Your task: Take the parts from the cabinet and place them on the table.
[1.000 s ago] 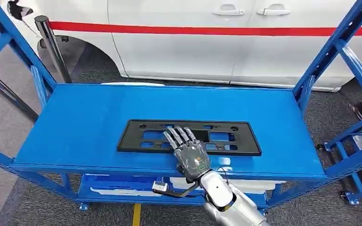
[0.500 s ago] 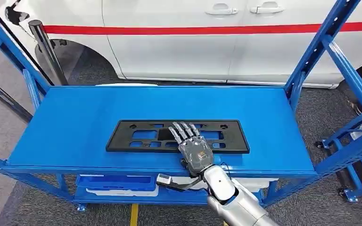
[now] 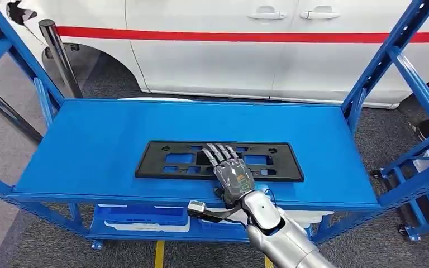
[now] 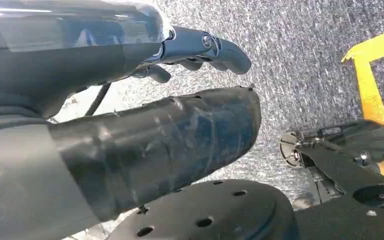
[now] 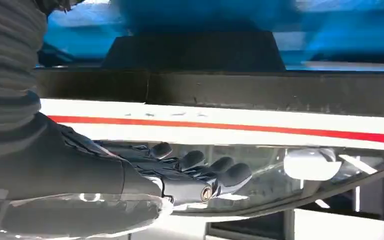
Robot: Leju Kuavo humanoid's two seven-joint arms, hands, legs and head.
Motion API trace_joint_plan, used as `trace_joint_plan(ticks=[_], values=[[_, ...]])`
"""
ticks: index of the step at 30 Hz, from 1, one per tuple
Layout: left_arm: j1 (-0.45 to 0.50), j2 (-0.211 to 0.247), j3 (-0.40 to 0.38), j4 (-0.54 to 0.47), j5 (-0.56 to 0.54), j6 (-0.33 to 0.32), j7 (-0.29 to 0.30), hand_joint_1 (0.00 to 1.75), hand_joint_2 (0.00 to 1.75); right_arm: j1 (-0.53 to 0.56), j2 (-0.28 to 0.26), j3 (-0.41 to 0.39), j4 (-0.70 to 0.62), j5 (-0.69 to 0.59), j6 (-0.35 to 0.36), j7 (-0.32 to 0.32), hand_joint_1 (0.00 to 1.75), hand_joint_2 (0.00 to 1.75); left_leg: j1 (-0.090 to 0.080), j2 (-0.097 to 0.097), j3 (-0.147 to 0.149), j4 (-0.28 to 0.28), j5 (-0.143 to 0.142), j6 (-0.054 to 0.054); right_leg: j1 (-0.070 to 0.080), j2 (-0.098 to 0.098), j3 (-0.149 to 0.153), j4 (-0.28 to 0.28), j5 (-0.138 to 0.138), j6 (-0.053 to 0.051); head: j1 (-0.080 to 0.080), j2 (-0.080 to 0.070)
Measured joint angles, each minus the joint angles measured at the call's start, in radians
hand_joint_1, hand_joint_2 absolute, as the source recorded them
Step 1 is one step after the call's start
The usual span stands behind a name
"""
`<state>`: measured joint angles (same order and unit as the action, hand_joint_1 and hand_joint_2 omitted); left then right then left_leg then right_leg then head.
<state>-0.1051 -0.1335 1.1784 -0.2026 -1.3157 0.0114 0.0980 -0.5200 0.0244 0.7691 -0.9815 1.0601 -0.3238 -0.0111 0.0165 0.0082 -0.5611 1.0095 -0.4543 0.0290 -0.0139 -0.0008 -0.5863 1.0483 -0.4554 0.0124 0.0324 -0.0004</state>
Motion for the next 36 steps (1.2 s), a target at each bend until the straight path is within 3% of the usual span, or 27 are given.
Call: trace_joint_plan(ticks=[1, 4, 5, 6, 8, 9, 10, 11, 12, 14, 15, 16, 19, 21, 22, 24, 25, 26, 27, 28, 30, 31, 34, 35, 36], values=[[-0.001, 0.0, 0.0, 0.0, 0.0, 0.0, 0.0, 0.0, 0.0, -0.003, 0.001, 0.0, 0.003, -0.002, 0.003, 0.0, 0.0, 1.75, -0.008, -0.002, -0.005, 0.008, -0.004, -0.009, 0.007, 0.001, 0.004, -0.014, -0.009, -0.003, -0.001, 0.0], [-0.002, 0.0, 0.002, 0.0, 0.0, 0.0, 0.0, 0.0, 0.0, -0.005, 0.004, 0.0, 0.004, -0.004, 0.004, -0.002, 0.0, 1.75, -0.003, -0.001, -0.001, -0.002, 0.001, -0.027, 0.011, 0.003, 0.001, -0.014, -0.006, -0.019, -0.001, 0.0], [-0.002, 0.0, 0.002, 0.0, 0.0, 0.0, 0.0, 0.0, 0.0, -0.008, 0.005, 0.0, 0.004, -0.004, 0.004, -0.002, 0.0, 1.75, -0.003, -0.001, 0.0, -0.001, -0.002, -0.033, 0.006, 0.003, 0.004, -0.022, -0.001, -0.028, -0.002, 0.0], [-0.002, 0.0, 0.002, 0.0, 0.0, 0.0, 0.0, 0.0, 0.0, -0.011, 0.005, 0.0, 0.005, -0.004, 0.008, -0.002, 0.0, 1.75, -0.001, -0.002, -0.005, 0.017, -0.018, -0.037, 0.002, 0.001, 0.008, -0.027, 0.003, -0.033, -0.001, 0.0], [-0.001, 0.0, 0.003, 0.0, 0.0, 0.0, 0.0, 0.0, 0.0, -0.012, 0.006, 0.0, 0.009, -0.013, 0.014, -0.006, 0.03, 1.75, -0.001, -0.002, -0.061, 0.139, -0.095, -0.042, 0.002, 0.001, 0.005, -0.028, 0.005, -0.04, -0.002, 0.0], [0.0, 0.0, 0.003, 0.0, 0.001, 0.0, 0.0, 0.0, 0.0, -0.013, 0.007, 0.0, 0.011, -0.022, 0.018, -0.011, 0.31, 1.75, -0.001, -0.002, -0.1, 0.225, -0.133, -0.044, 0.004, 0.001, 0.004, -0.028, 0.005, -0.041, -0.002, 0.0], [0.001, 0.0, 0.003, 0.0, 0.001, 0.0, 0.0, 0.0, 0.0, -0.013, 0.008, 0.0, 0.014, -0.028, 0.023, -0.013, 1.34, 1.75, -0.001, -0.002, -0.129, 0.288, -0.15, -0.045, 0.006, 0.001, 0.004, -0.028, 0.005, -0.042, -0.002, 0.0], [0.002, 0.0, 0.003, 0.0, 0.002, -0.001, 0.0, 0.0, 0.0, -0.013, 0.008, 0.0, 0.018, -0.033, 0.029, -0.015, 1.38, 1.75, -0.001, -0.002, -0.141, 0.313, -0.147, -0.045, 0.008, 0.001, 0.004, -0.027, 0.004, -0.042, -0.002, 0.0], [0.003, 0.0, 0.003, 0.0, 0.002, -0.002, 0.0, 0.0, 0.0, -0.013, 0.008, 0.0, 0.022, -0.038, 0.031, -0.018, 1.5, 1.75, -0.001, -0.002, -0.129, 0.287, -0.12, -0.042, 0.009, 0.002, 0.005, -0.027, 0.004, -0.042, -0.002, 0.0], [0.002, 0.0, 0.004, 0.0, 0.002, -0.002, 0.0, 0.0, 0.0, -0.014, 0.008, 0.0, 0.025, -0.042, 0.037, -0.02, 1.59, 1.75, -0.003, -0.002, -0.05, 0.123, -0.03, -0.031, 0.012, 0.005, 0.009, -0.026, 0.004, -0.042, -0.002, 0.0], [0.002, 0.001, 0.004, 0.0, 0.002, -0.002, 0.0, 0.0, 0.0, -0.016, 0.009, 0.0, 0.026, -0.042, 0.04, -0.023, 1.54, 1.75, -0.007, -0.002, -0.01, 0.039, 0.003, -0.02, 0.013, 0.006, 0.009, -0.026, 0.004, -0.042, -0.002, 0.0], [0.0, 0.003, 0.004, 0.0, 0.002, -0.002, 0.0, 0.0, 0.0, -0.018, 0.01, 0.0, 0.029, -0.042, 0.042, -0.023, 1.55, 1.75, -0.012, -0.001, 0.004, 0.001, -0.011, -0.014, 0.02, 0.007, 0.007, -0.023, 0.002, -0.038, -0.002, 0.0], [-0.001, 0.003, 0.004, 0.0, 0.002, -0.002, 0.0, 0.0, 0.0, -0.017, 0.01, 0.0, 0.037, -0.042, 0.043, -0.023, 1.59, 1.75, -0.017, -0.002, -0.002, -0.002, -0.006, -0.009, 0.013, 0.007, 0.004, -0.027, 0.007, -0.022, -0.002, 0.0], [0.001, 0.002, 0.005, 0.0, 0.003, -0.004, 0.0, 0.0, 0.0, -0.019, 0.009, 0.0, 0.039, -0.042, 0.043, -0.023, 1.64, 1.75, -0.004, 0.002, 0.011, -0.024, 0.012, 0.002, 0.013, 0.006, 0.003, -0.017, 0.001, -0.01, -0.002, 0.0], [0.0, 0.002, 0.005, 0.0, 0.005, -0.005, -0.005, 0.0, 0.0, -0.022, 0.008, 0.0, 0.042, -0.042, 0.043, -0.024, 1.66, 1.75, -0.004, 0.001, 0.011, -0.029, 0.015, 0.009, 0.015, 0.005, -0.014, 0.016, -0.03, -0.006, 0.0, 0.0], [-0.002, 0.002, 0.007, 0.0, 0.006, -0.006, -0.009, 0.0, 0.0, -0.022, 0.008, 0.0, 0.046, -0.043, 0.043, -0.025, 1.64, 1.75, -0.004, 0.002, 0.006, -0.027, 0.016, 0.012, 0.008, 0.006, -0.084, 0.166, -0.112, 0.002, 0.0, 0.0], [-0.001, 0.002, 0.008, 0.0, 0.006, -0.006, -0.014, 0.0, 0.0, -0.021, 0.008, 0.0, 0.048, -0.043, 0.043, -0.026, 1.64, 1.75, -0.005, 0.002, 0.005, -0.027, 0.016, 0.012, 0.006, 0.006, -0.119, 0.239, -0.138, 0.006, -0.001, 0.0], [0.0, 0.002, 0.008, 0.0, 0.006, -0.006, -0.018, 0.0, 0.0, -0.022, 0.008, 0.0, 0.05, -0.043, 0.043, -0.028, 1.64, 1.75, -0.004, 0.002, 0.005, -0.025, 0.015, 0.011, 0.004, 0.005, -0.138, 0.277, -0.14, 0.009, 0.0, 0.0], [0.0, 0.002, 0.008, 0.0, 0.006, -0.006, -0.022, 0.0, 0.0, -0.023, 0.008, 0.0, 0.051, -0.043, 0.043, -0.029, 1.64, 1.75, -0.004, 0.002, 0.005, -0.023, 0.013, 0.01, 0.0, 0.005, -0.134, 0.263, -0.118, 0.012, 0.0, 0.0], [0.0, 0.001, 0.008, 0.0, 0.006, -0.005, -0.027, 0.0, 0.0, -0.025, 0.008, 0.0, 0.051, -0.043, 0.042, -0.03, 1.64, 1.75, -0.002, 0.001, 0.007, -0.02, 0.01, 0.007, -0.003, 0.004, -0.105, 0.206, -0.077, 0.013, -0.001, 0.0], [0.0, -0.001, 0.008, 0.0, 0.007, -0.005, -0.035, 0.0, 0.0, -0.031, 0.008, 0.0, 0.052, -0.043, 0.042, -0.031, 1.64, 1.75, 0.0, -0.001, 0.01, -0.01, 0.002, -0.001, -0.009, 0.001, -0.016, 0.026, 0.01, 0.013, 0.0, 0.0], [0.0, -0.001, 0.008, 0.0, 0.007, -0.005, -0.036, 0.0, 0.0, -0.034, 0.008, 0.0, 0.053, -0.043, 0.043, -0.033, 1.66, 1.75, -0.002, -0.002, 0.008, -0.005, -0.002, -0.007, -0.007, 0.001, 0.0, -0.012, -0.004, 0.009, 0.0, 0.0], [-0.003, -0.001, 0.008, 0.0, 0.008, -0.003, -0.039, 0.0, 0.0, -0.035, 0.01, 0.0, 0.053, -0.043, 0.042, -0.034, 1.66, 1.75, -0.003, -0.004, 0.006, -0.004, -0.004, -0.024, 0.004, 0.004, -0.005, -0.015, 0.0, -0.009, -0.001, 0.0], [-0.003, -0.001, 0.009, 0.0, 0.007, -0.003, -0.046, 0.0, 1.75, -0.037, 0.01, 0.0, 0.053, -0.043, 0.042, -0.034, 1.66, 1.75, -0.001, -0.004, 0.008, -0.007, -0.003, -0.032, 0.005, 0.004, -0.004, -0.017, 0.002, -0.016, -0.001, 0.0], [-0.003, 0.0, 0.008, 0.0, 0.006, -0.001, -0.058, 0.0, 1.75, -0.039, 0.01, 0.0, 0.053, -0.043, 0.042, -0.035, 1.64, 1.75, 0.002, -0.005, 0.003, 0.0, -0.012, -0.038, -0.004, 0.002, 0.001, -0.027, 0.008, -0.026, -0.002, 0.0]])
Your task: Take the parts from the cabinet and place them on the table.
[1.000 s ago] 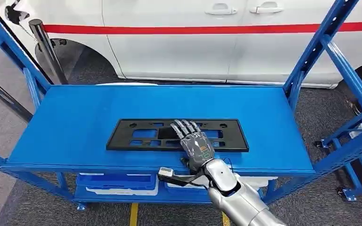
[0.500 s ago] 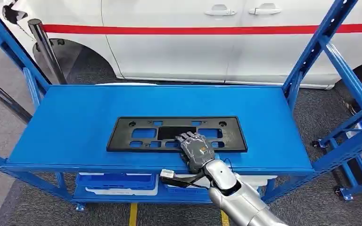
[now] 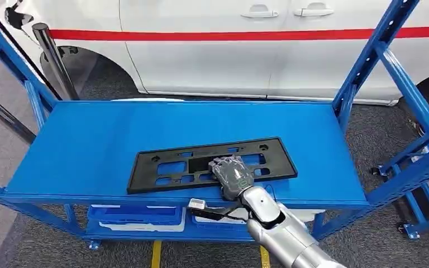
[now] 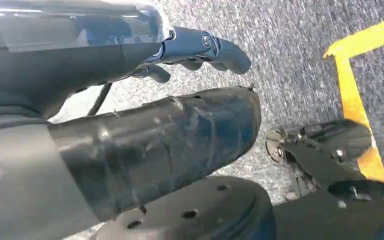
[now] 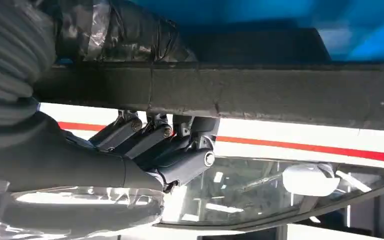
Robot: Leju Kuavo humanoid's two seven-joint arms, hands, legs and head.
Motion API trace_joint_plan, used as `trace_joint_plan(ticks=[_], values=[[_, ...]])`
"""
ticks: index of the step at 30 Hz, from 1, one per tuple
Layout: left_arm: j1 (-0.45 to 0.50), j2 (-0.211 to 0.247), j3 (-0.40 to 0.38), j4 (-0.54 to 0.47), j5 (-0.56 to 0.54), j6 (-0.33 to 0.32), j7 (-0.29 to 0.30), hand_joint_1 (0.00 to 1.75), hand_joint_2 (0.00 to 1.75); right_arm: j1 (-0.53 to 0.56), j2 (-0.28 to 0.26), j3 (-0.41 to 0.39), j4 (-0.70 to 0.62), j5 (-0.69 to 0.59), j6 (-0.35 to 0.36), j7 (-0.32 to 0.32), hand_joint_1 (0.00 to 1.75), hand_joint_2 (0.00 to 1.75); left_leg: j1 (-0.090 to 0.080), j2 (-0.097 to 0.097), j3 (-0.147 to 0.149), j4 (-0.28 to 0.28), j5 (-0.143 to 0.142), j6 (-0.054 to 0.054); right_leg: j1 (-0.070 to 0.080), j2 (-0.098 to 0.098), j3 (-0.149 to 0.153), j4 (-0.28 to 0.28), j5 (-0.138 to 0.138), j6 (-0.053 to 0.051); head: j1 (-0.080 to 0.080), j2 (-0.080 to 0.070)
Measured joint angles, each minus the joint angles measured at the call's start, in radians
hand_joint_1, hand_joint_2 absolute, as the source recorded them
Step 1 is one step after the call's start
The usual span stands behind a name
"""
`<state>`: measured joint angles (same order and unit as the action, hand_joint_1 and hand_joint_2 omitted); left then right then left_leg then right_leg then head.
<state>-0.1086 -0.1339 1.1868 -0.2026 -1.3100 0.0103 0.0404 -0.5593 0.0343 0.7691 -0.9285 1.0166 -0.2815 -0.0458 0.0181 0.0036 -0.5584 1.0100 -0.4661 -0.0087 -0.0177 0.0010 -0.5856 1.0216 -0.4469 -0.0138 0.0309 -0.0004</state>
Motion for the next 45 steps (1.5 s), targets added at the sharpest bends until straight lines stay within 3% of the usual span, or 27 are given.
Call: trace_joint_plan(ticks=[1, 4, 5, 6, 7, 9, 10, 11, 14, 16, 17, 19, 20, 21, 22, 24, 25, 26, 29, 30, 32, 34, 36, 38, 40, 41, 45], values=[[0.001, 0.0, 0.0, 0.0, -0.002, 0.002, -0.013, 0.0, 1.75, -0.001, 0.0, 0.0, 0.0, -0.001, 0.001, 0.001, 1.64, 1.75, 0.001, 0.0, -0.009, 0.032, -0.026, -0.003, 0.0, -0.002, 0.001, -0.002, 0.001, -0.005, -0.001, 0.0], [-0.001, 0.0, 0.0, 0.0, -0.009, 0.004, -0.02, 0.0, 1.75, 0.0, 0.0, 0.0, 0.001, -0.002, 0.004, 0.001, 1.69, 1.75, 0.002, 0.0, -0.11, 0.252, -0.138, -0.011, 0.004, -0.003, -0.004, -0.001, 0.002, -0.011, -0.001, 0.0], [0.0, -0.001, 0.0, 0.0, -0.009, 0.004, -0.02, 0.0, 1.75, -0.001, 0.0, 0.0, 0.002, -0.003, 0.004, 0.001, 1.68, 1.75, 0.002, 0.0, -0.136, 0.309, -0.15, -0.012, 0.006, -0.003, -0.005, 0.0, 0.002, -0.011, -0.002, 0.0], [0.001, -0.001, 0.0, 0.0, -0.01, 0.004, -0.02, 0.0, 1.75, 0.0, 0.0, 0.0, 0.003, -0.003, 0.004, 0.001, 1.68, 1.75, 0.003, 0.0, -0.135, 0.309, -0.136, -0.011, 0.006, -0.003, -0.005, 0.001, 0.002, -0.011, -0.001, 0.0], [0.001, -0.001, 0.0, 0.0, -0.01, 0.005, -0.019, 0.0, 1.75, -0.001, 0.0, 0.0, 0.003, -0.004, 0.005, 0.001, 1.68, 1.75, 0.003, 0.0, -0.111, 0.258, -0.098, -0.01, 0.006, -0.002, -0.005, 0.003, 0.002, -0.011, -0.001, 0.0], [0.0, 0.001, -0.002, 0.0, -0.013, 0.029, -0.005, 0.0, 1.75, -0.002, 0.0, 0.0, 0.005, -0.008, 0.004, 0.001, 1.68, 1.75, 0.004, 0.001, -0.018, 0.072, -0.006, -0.006, 0.005, 0.0, -0.001, 0.005, 0.001, -0.009, -0.001, 0.0], [0.0, 0.001, -0.002, 0.0, -0.012, 0.041, 0.002, 0.0, 1.75, -0.002, 0.0, 0.0, 0.005, -0.008, 0.002, 0.004, 1.68, 1.75, 0.004, 0.0, 0.007, 0.01, -0.005, -0.002, 0.005, 0.0, -0.002, 0.005, 0.0, -0.005, -0.001, 0.0], [-0.001, 0.002, -0.002, 0.0, -0.01, 0.051, 0.008, 0.0, 1.75, -0.003, -0.001, 0.0, 0.005, 0.0, -0.007, 0.014, 1.68, 1.75, -0.004, 0.0, 0.01, -0.001, -0.009, 0.002, 0.013, 0.002, -0.006, 0.009, 0.0, 0.003, -0.001, 0.0], [0.002, 0.003, -0.002, 0.0, -0.008, 0.057, 0.008, 0.0, 1.75, -0.002, -0.001, 0.0, 0.008, 0.028, -0.034, 0.041, 1.68, 1.75, -0.008, -0.002, 0.007, 0.004, -0.003, 0.019, 0.008, 0.005, -0.006, 0.001, 0.009, 0.02, -0.001, 0.0], [0.003, 0.004, -0.002, 0.0, -0.008, 0.058, 0.013, 0.0, 1.75, -0.002, -0.002, 0.0, 0.008, 0.037, -0.042, 0.05, 1.68, 1.75, 0.001, 0.003, 0.012, -0.012, 0.01, 0.037, 0.008, 0.004, -0.014, 0.021, -0.011, 0.031, 0.0, 0.0], [0.001, 0.005, -0.002, 0.0, -0.009, 0.057, 0.02, 0.0, 1.75, -0.001, -0.003, 0.0, 0.009, 0.05, -0.052, 0.06, 1.68, 1.75, 0.001, 0.003, 0.008, -0.013, 0.012, 0.045, 0.008, 0.003, -0.039, 0.074, -0.049, 0.033, 0.001, 0.0], [0.001, 0.005, -0.003, 0.0, -0.009, 0.059, 0.036, 0.0, 1.75, 0.011, -0.003, 0.0, 0.013, 0.097, -0.093, 0.1, 1.68, 1.75, -0.002, 0.004, 0.002, -0.012, 0.014, 0.048, 0.006, 0.003, -0.115, 0.236, -0.127, 0.038, 0.001, 0.0], [0.003, 0.005, -0.003, 0.0, -0.008, 0.06, 0.041, 0.0, 1.75, 0.021, -0.005, 0.0, 0.015, 0.143, -0.131, 0.134, 1.68, 1.75, -0.002, 0.003, 0.0, -0.012, 0.014, 0.048, 0.005, 0.003, -0.146, 0.299, -0.145, 0.04, 0.001, 0.0], [0.005, 0.005, -0.003, 0.0, -0.008, 0.062, 0.044, 0.0, 1.75, 0.034, -0.006, 0.0, 0.016, 0.19, -0.169, 0.168, 1.68, 1.75, -0.002, 0.002, -0.001, -0.01, 0.014, 0.047, 0.004, 0.003, -0.154, 0.315, -0.137, 0.04, 0.0, 0.0], [0.006, 0.005, -0.003, 0.0, -0.008, 0.067, 0.05, 0.0, 1.75, 0.043, -0.008, 0.0, 0.016, 0.24, -0.209, 0.205, 1.68, 1.75, -0.002, 0.001, 0.0, -0.009, 0.013, 0.047, 0.004, 0.003, -0.137, 0.281, -0.107, 0.04, 0.001, 0.0], [0.007, 0.003, -0.003, 0.0, -0.01, 0.069, 0.065, 0.0, 1.75, 0.055, -0.01, -0.001, 0.015, 0.313, -0.272, 0.246, 1.68, 1.75, -0.002, 0.0, 0.0, 0.001, 0.012, 0.043, 0.004, 0.002, -0.057, 0.117, -0.018, 0.033, 0.001, 0.0], [0.007, 0.002, -0.003, 0.0, -0.01, 0.069, 0.073, 0.0, 1.75, 0.061, -0.011, -0.009, 0.011, 0.352, -0.312, 0.258, 1.68, 1.75, -0.002, 0.0, -0.004, 0.007, 0.007, 0.038, 0.005, 0.002, -0.024, 0.039, 0.008, 0.028, 0.001, 0.0], [0.006, 0.002, -0.003, 0.0, -0.01, 0.069, 0.077, 0.0, 1.75, 0.068, -0.01, -0.018, 0.005, 0.386, -0.347, 0.264, 1.68, 1.75, -0.011, 0.0, -0.013, 0.016, 0.004, 0.033, 0.01, 0.003, -0.018, 0.025, -0.004, 0.024, 0.001, 0.0], [0.005, 0.002, -0.005, 0.0, -0.013, 0.067, 0.082, 0.0, 1.75, 0.137, -0.01, -0.065, -0.078, 0.461, -0.391, 0.256, 1.68, 1.75, -0.007, -0.001, -0.02, 0.015, 0.01, 0.02, 0.015, 0.004, -0.028, 0.026, 0.0, 0.015, 0.0, 0.0], [0.006, 0.002, -0.006, 0.0, -0.016, 0.067, 0.083, 0.0, 1.75, 0.163, -0.005, -0.088, -0.12, 0.464, -0.394, 0.243, 1.68, 1.75, -0.007, -0.002, -0.022, 0.015, 0.008, 0.014, 0.01, 0.003, -0.028, 0.018, 0.006, 0.006, 0.001, 0.0], [0.006, 0.001, -0.008, 0.0, -0.019, 0.068, 0.084, 0.0, 1.75, 0.189, 0.007, -0.124, -0.179, 0.467, -0.399, 0.232, 1.68, 1.75, -0.005, -0.002, -0.042, 0.07, -0.056, 0.005, 0.006, -0.002, -0.034, 0.013, 0.015, -0.009, -0.001, 0.0], [0.006, 0.001, -0.009, 0.0, -0.023, 0.067, 0.085, 0.0, 1.75, 0.206, 0.009, -0.144, -0.219, 0.468, -0.405, 0.232, 1.68, 1.75, -0.003, -0.001, -0.095, 0.216, -0.144, 0.0, 0.007, -0.004, -0.044, 0.013, 0.021, -0.014, -0.001, 0.0], [0.006, -0.001, -0.01, 0.0, -0.025, 0.067, 0.085, 0.0, 1.75, 0.224, 0.009, -0.158, -0.246, 0.468, -0.406, 0.234, 1.68, 1.75, -0.003, -0.001, -0.119, 0.309, -0.178, -0.004, 0.009, -0.006, -0.057, 0.015, 0.03, -0.015, -0.001, 0.0], [0.006, -0.001, -0.011, 0.0, -0.025, 0.066, 0.085, 0.0, 1.75, 0.24, 0.009, -0.166, -0.267, 0.468, -0.406, 0.236, 1.68, 1.75, -0.003, -0.001, -0.054, 0.221, -0.13, -0.001, 0.009, -0.005, -0.073, 0.02, 0.042, -0.012, -0.002, 0.0], [0.004, -0.001, -0.013, 0.0, -0.026, 0.062, 0.085, 0.0, 1.75, 0.245, 0.009, -0.169, -0.282, 0.468, -0.406, 0.241, 1.68, 1.75, -0.003, -0.002, 0.065, 0.033, -0.067, 0.009, 0.009, -0.002, -0.084, 0.024, 0.053, -0.005, -0.002, 0.0], [0.0, -0.001, -0.013, 0.0, -0.026, 0.06, 0.086, 0.0, 1.75, 0.247, 0.009, -0.171, -0.291, 0.468, -0.406, 0.245, 1.68, 1.75, -0.009, -0.003, 0.076, -0.002, -0.082, 0.01, 0.012, -0.003, -0.086, 0.024, 0.059, 0.002, -0.001, 0.0], [0.0, -0.001, -0.014, 0.0, -0.026, 0.055, 0.089, 0.0, 1.75, 0.252, 0.007, -0.174, -0.305, 0.468, -0.406, 0.252, 1.68, 1.75, -0.017, -0.005, 0.059, -0.001, -0.047, 0.03, 0.007, -0.004, -0.085, 0.013, 0.088, 0.029, -0.001, 0.0]])
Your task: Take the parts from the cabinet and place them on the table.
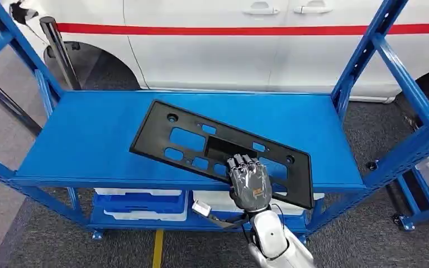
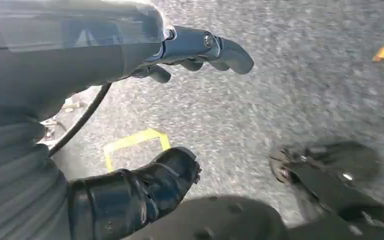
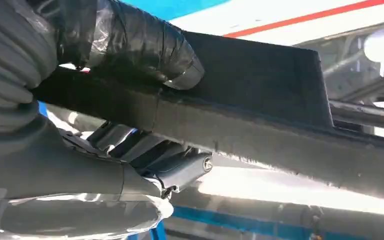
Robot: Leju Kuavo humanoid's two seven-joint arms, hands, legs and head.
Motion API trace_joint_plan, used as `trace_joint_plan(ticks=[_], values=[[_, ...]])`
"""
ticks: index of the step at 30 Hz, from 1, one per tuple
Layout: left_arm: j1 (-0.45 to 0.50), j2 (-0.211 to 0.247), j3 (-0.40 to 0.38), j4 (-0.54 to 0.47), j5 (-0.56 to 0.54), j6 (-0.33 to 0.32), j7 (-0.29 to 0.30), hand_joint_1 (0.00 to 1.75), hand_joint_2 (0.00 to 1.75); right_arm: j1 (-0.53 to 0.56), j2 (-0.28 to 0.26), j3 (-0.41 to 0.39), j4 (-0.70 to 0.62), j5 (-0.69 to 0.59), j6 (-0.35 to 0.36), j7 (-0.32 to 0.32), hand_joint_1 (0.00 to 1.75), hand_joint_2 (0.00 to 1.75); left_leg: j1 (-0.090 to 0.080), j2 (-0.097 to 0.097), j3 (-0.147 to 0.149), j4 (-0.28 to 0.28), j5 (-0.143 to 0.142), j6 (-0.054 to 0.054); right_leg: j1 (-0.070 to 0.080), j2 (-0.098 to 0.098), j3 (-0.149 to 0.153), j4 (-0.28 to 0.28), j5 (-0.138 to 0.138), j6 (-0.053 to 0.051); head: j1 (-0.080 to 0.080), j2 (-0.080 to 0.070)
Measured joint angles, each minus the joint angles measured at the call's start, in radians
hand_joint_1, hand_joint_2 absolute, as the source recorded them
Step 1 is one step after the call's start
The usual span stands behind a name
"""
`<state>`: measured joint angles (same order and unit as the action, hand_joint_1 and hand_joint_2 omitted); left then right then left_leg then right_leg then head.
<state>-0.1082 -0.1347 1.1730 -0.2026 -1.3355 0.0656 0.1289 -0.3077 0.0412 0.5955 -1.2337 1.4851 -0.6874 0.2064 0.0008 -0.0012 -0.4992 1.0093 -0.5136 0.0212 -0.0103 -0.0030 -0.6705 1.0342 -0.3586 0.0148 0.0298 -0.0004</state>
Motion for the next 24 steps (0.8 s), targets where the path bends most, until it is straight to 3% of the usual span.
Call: trace_joint_plan(ticks=[1, 2, 3, 4, 5, 6, 7, 8, 9, 10, 11, 12, 14, 15, 16, 17, 18, 20, 21, 22, 23, 24], values=[[0.001, -0.001, 0.0, 0.0, 0.0, -0.001, 0.0, 0.0, 1.75, 0.002, -0.002, -0.001, -0.002, 0.0, 0.0, 0.0, 1.68, 1.75, 0.012, 0.006, -0.004, -0.009, 0.018, 0.009, -0.001, 0.003, -0.008, 0.008, -0.009, 0.004, 0.002, 0.0], [-0.001, -0.001, 0.0, 0.0, 0.0, -0.003, 0.0, 0.0, 1.75, 0.002, -0.002, -0.001, -0.004, 0.0, -0.001, 0.003, 1.68, 1.75, 0.008, 0.01, -0.014, -0.011, 0.028, 0.017, -0.002, 0.004, -0.02, 0.033, -0.056, 0.006, 0.001, 0.0], [-0.002, -0.001, 0.0, 0.0, 0.0, -0.003, 0.001, 0.0, 1.75, 0.002, -0.003, -0.002, -0.005, 0.0, -0.001, 0.004, 1.68, 1.75, 0.008, 0.011, -0.03, -0.009, 0.041, 0.025, -0.003, 0.004, -0.04, 0.099, -0.131, 0.007, 0.003, 0.0], [-0.002, -0.001, 0.0, 0.0, 0.0, -0.003, 0.001, 0.0, 1.75, 0.004, -0.003, -0.002, -0.005, 0.0, -0.001, 0.005, 1.68, 1.75, 0.007, 0.011, -0.044, -0.008, 0.05, 0.026, -0.003, 0.004, -0.06, 0.174, -0.185, 0.011, 0.004, 0.0], [-0.002, -0.001, 0.0, 0.0, 0.0, -0.003, 0.001, 0.0, 1.75, 0.007, -0.004, -0.002, -0.005, 0.0, -0.001, 0.006, 1.68, 1.75, 0.005, 0.011, -0.06, -0.006, 0.06, 0.026, -0.003, 0.004, -0.078, 0.252, -0.224, 0.014, 0.003, 0.0], [-0.001, -0.001, 0.0, 0.0, 0.0, -0.003, 0.001, 0.0, 1.75, 0.01, -0.005, -0.002, -0.005, 0.0, -0.001, 0.006, 1.68, 1.75, 0.005, 0.012, -0.076, -0.002, 0.069, 0.024, -0.003, 0.004, -0.083, 0.301, -0.234, 0.016, 0.004, 0.0], [-0.001, -0.001, 0.0, 0.0, 0.0, -0.003, 0.002, 0.0, 1.75, 0.013, -0.006, -0.002, -0.004, 0.0, -0.001, 0.006, 1.68, 1.75, 0.004, 0.012, -0.092, 0.004, 0.077, 0.023, -0.003, 0.004, -0.067, 0.306, -0.218, 0.016, 0.003, 0.0], [-0.001, -0.001, 0.0, 0.0, -0.001, -0.003, 0.002, 0.0, 1.75, 0.014, -0.008, -0.002, -0.004, 0.0, -0.001, 0.008, 1.68, 1.75, 0.004, 0.012, -0.107, 0.009, 0.083, 0.021, -0.003, 0.004, -0.031, 0.273, -0.191, 0.015, 0.004, 0.0], [-0.001, -0.001, 0.0, 0.0, -0.001, -0.003, 0.002, 0.0, 1.75, 0.014, -0.008, -0.002, -0.004, 0.0, -0.001, 0.008, 1.68, 1.75, 0.004, 0.012, -0.122, 0.014, 0.09, 0.019, -0.003, 0.003, 0.031, 0.194, -0.159, 0.012, 0.004, 0.0], [-0.001, -0.001, 0.0, 0.0, -0.001, -0.003, 0.002, 0.0, 1.75, 0.014, -0.008, -0.002, -0.005, 0.0, -0.001, 0.008, 1.68, 1.75, 0.004, 0.011, -0.131, 0.02, 0.096, 0.015, -0.003, 0.003, 0.096, 0.105, -0.143, 0.009, 0.004, 0.0], [-0.001, -0.001, -0.001, 0.0, -0.001, -0.004, 0.002, 0.0, 1.75, 0.012, -0.008, -0.002, -0.005, 0.0, -0.002, 0.009, 1.68, 1.75, 0.003, 0.011, -0.14, 0.025, 0.101, 0.009, -0.002, 0.004, 0.146, 0.022, -0.178, 0.002, 0.003, 0.0], [-0.002, -0.001, -0.001, 0.0, -0.001, -0.004, 0.002, 0.0, 1.75, 0.013, -0.008, -0.002, -0.005, 0.0, -0.002, 0.008, 1.68, 1.75, 0.001, 0.01, -0.142, 0.026, 0.107, 0.003, 0.007, 0.005, 0.154, 0.011, -0.171, -0.006, 0.002, 0.0], [-0.002, -0.001, -0.001, 0.0, 0.0, -0.004, 0.002, 0.0, 1.75, 0.012, -0.008, -0.002, -0.005, 0.0, -0.002, 0.008, 1.68, 1.75, 0.002, 0.01, -0.143, 0.021, 0.123, -0.008, 0.007, 0.007, 0.144, 0.007, -0.161, -0.017, 0.004, 0.0], [-0.002, -0.002, -0.001, 0.0, 0.0, -0.004, 0.003, 0.0, 1.75, 0.013, -0.008, -0.002, -0.005, 0.0, -0.002, 0.0, 1.68, 1.75, 0.002, 0.01, -0.145, 0.017, 0.133, -0.016, 0.01, 0.006, 0.139, 0.003, -0.152, -0.028, 0.006, 0.0], [0.002, -0.001, 0.0, 0.0, 0.001, -0.004, 0.004, 0.0, 1.75, 0.014, -0.006, -0.002, -0.005, -0.002, -0.002, -0.014, 1.68, 1.75, 0.006, 0.007, -0.151, 0.023, 0.126, -0.022, 0.002, 0.002, 0.127, -0.004, -0.136, -0.039, 0.005, 0.0], [0.001, -0.001, 0.0, 0.0, 0.001, -0.004, 0.005, 0.0, 1.75, 0.015, -0.003, -0.002, -0.005, -0.005, -0.002, -0.032, 1.68, 1.75, 0.007, 0.006, -0.163, 0.045, 0.082, -0.026, 0.002, 0.0, 0.119, -0.005, -0.127, -0.047, 0.005, 0.0], [0.001, -0.001, 0.0, 0.0, 0.002, -0.004, 0.005, 0.0, 1.75, 0.016, 0.003, -0.004, -0.005, -0.008, -0.002, -0.051, 1.68, 1.75, 0.008, 0.006, -0.181, 0.095, 0.017, -0.029, 0.002, 0.001, 0.104, -0.005, -0.115, -0.054, 0.002, 0.0], [0.001, -0.001, 0.0, 0.0, 0.002, -0.004, 0.006, 0.0, 1.75, 0.022, 0.013, -0.009, -0.005, -0.01, -0.002, -0.068, 1.68, 1.75, 0.01, 0.006, -0.214, 0.242, -0.089, -0.036, 0.005, 0.001, 0.071, -0.004, -0.09, -0.054, 0.003, 0.0], [0.0, -0.002, 0.0, 0.0, 0.002, -0.004, 0.006, 0.0, 1.75, 0.025, 0.015, -0.01, -0.005, -0.011, -0.002, -0.07, 1.68, 1.75, 0.01, 0.006, -0.222, 0.302, -0.107, -0.036, 0.006, 0.001, 0.055, -0.003, -0.078, -0.053, 0.003, 0.0], [-0.001, -0.002, 0.0, 0.0, 0.002, -0.004, 0.006, 0.0, 1.75, 0.029, 0.016, -0.013, -0.005, -0.01, -0.002, -0.071, 1.68, 1.75, 0.01, 0.006, -0.214, 0.329, -0.094, -0.036, 0.007, -0.002, 0.04, -0.002, -0.067, -0.053, 0.003, 0.0], [0.0, -0.002, 0.0, 0.0, 0.003, -0.004, 0.006, 0.0, 1.75, 0.031, 0.016, -0.015, -0.004, -0.02, -0.002, -0.083, 1.68, 1.75, 0.01, 0.006, -0.184, 0.313, -0.056, -0.035, 0.007, -0.004, 0.022, -0.001, -0.054, -0.051, 0.003, 0.0], [0.0, -0.001, 0.0, 0.0, 0.004, -0.003, 0.006, 0.0, 1.75, 0.033, 0.018, -0.019, -0.004, -0.054, -0.002, -0.114, 1.68, 1.75, 0.01, 0.006, -0.136, 0.262, -0.016, -0.033, 0.007, -0.004, 0.006, 0.0, -0.043, -0.049, 0.003, 0.0]])
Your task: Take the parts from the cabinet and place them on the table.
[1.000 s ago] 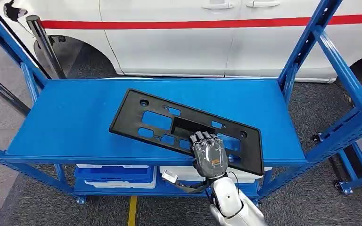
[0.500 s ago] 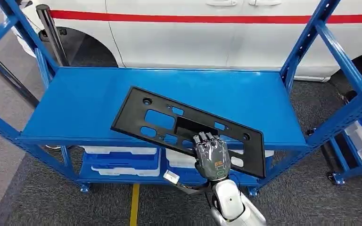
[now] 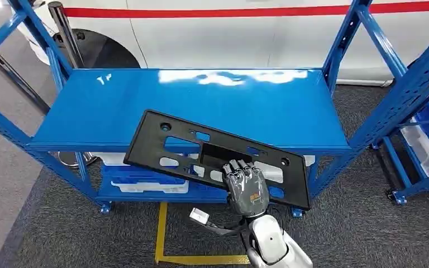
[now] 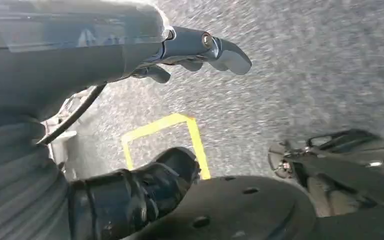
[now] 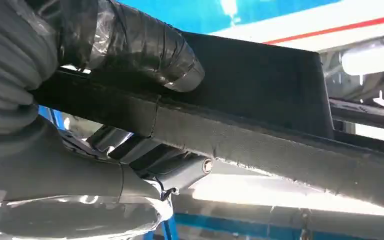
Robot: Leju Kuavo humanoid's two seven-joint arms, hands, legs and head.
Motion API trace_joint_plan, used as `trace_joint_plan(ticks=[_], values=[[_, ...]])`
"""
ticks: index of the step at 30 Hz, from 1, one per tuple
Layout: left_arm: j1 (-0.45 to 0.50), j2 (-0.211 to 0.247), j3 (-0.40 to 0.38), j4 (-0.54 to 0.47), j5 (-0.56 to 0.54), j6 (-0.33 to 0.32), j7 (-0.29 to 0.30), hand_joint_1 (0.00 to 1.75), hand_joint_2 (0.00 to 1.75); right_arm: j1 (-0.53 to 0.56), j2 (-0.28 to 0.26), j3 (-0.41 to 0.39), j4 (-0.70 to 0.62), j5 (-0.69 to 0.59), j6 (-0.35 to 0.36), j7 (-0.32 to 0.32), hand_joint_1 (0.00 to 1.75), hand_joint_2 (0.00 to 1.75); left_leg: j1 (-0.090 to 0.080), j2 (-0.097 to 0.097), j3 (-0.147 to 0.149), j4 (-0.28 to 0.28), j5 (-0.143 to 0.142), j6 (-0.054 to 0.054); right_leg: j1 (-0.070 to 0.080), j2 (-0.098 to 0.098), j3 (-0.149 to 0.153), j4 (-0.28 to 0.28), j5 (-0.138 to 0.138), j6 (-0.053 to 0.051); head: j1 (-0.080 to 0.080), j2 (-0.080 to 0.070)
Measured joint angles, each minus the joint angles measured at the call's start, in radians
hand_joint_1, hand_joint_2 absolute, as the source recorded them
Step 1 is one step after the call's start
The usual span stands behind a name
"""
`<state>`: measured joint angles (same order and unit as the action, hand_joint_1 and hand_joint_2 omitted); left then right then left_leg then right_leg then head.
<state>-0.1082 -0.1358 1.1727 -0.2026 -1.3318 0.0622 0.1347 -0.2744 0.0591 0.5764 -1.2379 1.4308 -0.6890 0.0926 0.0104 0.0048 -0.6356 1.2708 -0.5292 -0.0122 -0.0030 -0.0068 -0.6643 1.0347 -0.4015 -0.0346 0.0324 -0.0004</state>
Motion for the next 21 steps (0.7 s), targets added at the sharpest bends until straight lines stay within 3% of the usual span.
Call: trace_joint_plan(ticks=[1, 2, 3, 4, 6, 7, 8, 9, 10, 11, 12, 13, 14, 15, 16, 17, 18, 19, 21], values=[[0.0, 0.0, 0.0, 0.0, 0.001, 0.0, 0.0, 0.0, 1.75, 0.002, 0.005, -0.007, 0.001, -0.051, 0.0, -0.043, 1.68, 1.75, 0.0, 0.0, 0.061, -0.076, 0.023, 0.003, 0.0, 0.001, -0.013, 0.002, 0.011, 0.002, 0.0, 0.0], [-0.002, 0.0, 0.0, 0.0, 0.005, 0.0, 0.0, 0.0, 1.75, 0.004, 0.012, -0.016, 0.002, -0.112, 0.0, -0.094, 1.68, 1.75, 0.0, -0.002, 0.136, -0.173, 0.013, 0.009, 0.0, 0.002, -0.02, 0.004, 0.021, 0.006, 0.0, 0.0], [-0.005, 0.002, 0.0, 0.0, 0.009, 0.001, -0.002, 0.0, 1.75, 0.008, 0.024, -0.025, 0.003, -0.183, 0.0, -0.143, 1.68, 1.75, -0.008, -0.001, 0.197, -0.272, -0.023, 0.013, 0.004, 0.003, -0.025, 0.007, 0.029, 0.012, 0.0, 0.0], [-0.005, 0.002, 0.0, 0.0, 0.011, 0.001, -0.003, 0.0, 1.75, 0.011, 0.034, -0.029, 0.006, -0.245, 0.0, -0.179, 1.68, 1.75, -0.008, -0.001, 0.2, -0.289, -0.031, 0.016, 0.002, 0.001, -0.024, 0.004, 0.04, 0.018, 0.001, 0.0], [-0.005, 0.002, 0.001, 0.0, 0.016, 0.001, -0.003, 0.0, 1.75, 0.015, 0.046, -0.029, 0.012, -0.375, 0.006, -0.235, 1.68, 1.75, -0.014, -0.002, 0.189, -0.285, -0.016, 0.025, -0.003, -0.002, -0.022, -0.007, 0.062, 0.029, -0.002, 0.0], [-0.004, 0.002, 0.001, 0.0, 0.017, 0.001, -0.003, 0.0, 1.75, 0.019, 0.048, -0.029, 0.013, -0.424, 0.013, -0.251, 1.68, 1.75, -0.009, -0.001, 0.182, -0.293, -0.001, 0.032, 0.002, 0.0, -0.023, -0.013, 0.073, 0.037, 0.001, 0.0], [-0.008, 0.002, 0.002, 0.0, 0.018, 0.001, -0.003, 0.0, 1.75, 0.022, 0.048, -0.028, 0.013, -0.495, 0.033, -0.277, 1.68, 1.75, -0.004, 0.008, 0.172, -0.3, 0.018, 0.04, -0.002, 0.007, -0.037, -0.001, 0.045, 0.041, -0.001, 0.0], [-0.008, 0.002, 0.002, 0.0, 0.021, 0.001, -0.003, 0.0, 1.75, 0.024, 0.049, -0.028, 0.013, -0.569, 0.062, -0.303, 1.68, 1.75, -0.004, 0.006, 0.154, -0.301, 0.032, 0.049, -0.001, 0.008, -0.051, 0.04, -0.026, 0.044, 0.002, 0.0], [-0.006, 0.002, 0.002, 0.0, 0.022, 0.001, -0.005, 0.0, 1.75, 0.026, 0.05, -0.028, 0.013, -0.65, 0.101, -0.329, 1.68, 1.75, -0.005, 0.008, 0.14, -0.299, 0.045, 0.054, -0.002, 0.007, -0.068, 0.109, -0.099, 0.048, 0.0, 0.0], [-0.005, 0.002, 0.002, 0.0, 0.024, 0.002, -0.008, 0.0, 1.75, 0.031, 0.051, -0.028, 0.011, -0.742, 0.153, -0.358, 1.68, 1.75, -0.006, 0.009, 0.124, -0.297, 0.056, 0.055, -0.004, 0.007, -0.08, 0.178, -0.149, 0.05, 0.002, 0.0], [-0.005, 0.002, 0.002, 0.0, 0.027, 0.001, -0.011, 0.0, 1.75, 0.04, 0.051, -0.028, 0.006, -0.858, 0.224, -0.393, 1.68, 1.75, -0.008, 0.009, 0.103, -0.294, 0.071, 0.056, -0.004, 0.007, -0.09, 0.259, -0.177, 0.053, 0.001, 0.0], [-0.005, 0.003, 0.002, 0.0, 0.027, 0.0, -0.013, 0.0, 1.75, 0.047, 0.051, -0.028, 0.0, -0.939, 0.278, -0.414, 1.68, 1.75, -0.008, 0.009, 0.086, -0.289, 0.081, 0.054, -0.004, 0.007, -0.089, 0.301, -0.164, 0.053, 0.001, 0.0], [-0.005, 0.003, 0.002, 0.0, 0.027, 0.001, -0.016, 0.0, 1.75, 0.055, 0.051, -0.028, -0.006, -1.028, 0.342, -0.438, 1.68, 1.75, -0.008, 0.009, 0.063, -0.282, 0.092, 0.052, -0.004, 0.007, -0.069, 0.308, -0.126, 0.053, 0.001, 0.0], [-0.006, 0.003, 0.002, 0.0, 0.027, 0.0, -0.018, 0.0, 1.75, 0.062, 0.051, -0.028, -0.013, -1.084, 0.383, -0.452, 1.68, 1.75, -0.008, 0.009, 0.044, -0.274, 0.1, 0.049, -0.005, 0.007, -0.032, 0.277, -0.088, 0.052, 0.001, 0.0], [-0.005, 0.003, 0.002, 0.0, 0.027, 0.0, -0.018, 0.0, 1.75, 0.068, 0.051, -0.028, -0.022, -1.146, 0.426, -0.465, 1.68, 1.75, -0.008, 0.009, 0.028, -0.266, 0.107, 0.047, -0.005, 0.007, 0.023, 0.213, -0.068, 0.049, 0.001, 0.0], [-0.006, 0.003, 0.002, 0.0, 0.027, 0.0, -0.018, 0.0, 1.75, 0.072, 0.051, -0.028, -0.029, -1.188, 0.467, -0.474, 1.68, 1.75, -0.008, 0.008, 0.015, -0.256, 0.113, 0.043, -0.005, 0.007, 0.092, 0.127, -0.074, 0.046, 0.001, 0.0], [-0.005, 0.003, 0.002, 0.0, 0.026, 0.0, -0.018, 0.0, 1.75, 0.074, 0.051, -0.028, -0.037, -1.223, 0.501, -0.482, 1.68, 1.75, -0.013, 0.006, 0.003, -0.248, 0.117, 0.037, 0.001, 0.007, 0.158, 0.025, -0.129, 0.04, 0.001, 0.0], [-0.004, 0.003, 0.002, 0.0, 0.024, -0.001, -0.018, 0.0, 1.75, 0.078, 0.052, -0.028, -0.043, -1.249, 0.524, -0.49, 1.68, 1.75, -0.012, 0.007, 0.001, -0.245, 0.124, 0.031, 0.002, 0.009, 0.173, -0.006, -0.142, 0.031, -0.001, 0.0], [-0.007, 0.003, 0.002, 0.0, 0.022, -0.002, -0.018, 0.0, 1.75, 0.09, 0.051, -0.028, -0.045, -1.28, 0.554, -0.499, 1.68, 1.75, -0.007, 0.007, -0.002, -0.251, 0.145, 0.019, 0.009, 0.008, 0.16, -0.005, -0.13, 0.019, -0.001, 0.0]])
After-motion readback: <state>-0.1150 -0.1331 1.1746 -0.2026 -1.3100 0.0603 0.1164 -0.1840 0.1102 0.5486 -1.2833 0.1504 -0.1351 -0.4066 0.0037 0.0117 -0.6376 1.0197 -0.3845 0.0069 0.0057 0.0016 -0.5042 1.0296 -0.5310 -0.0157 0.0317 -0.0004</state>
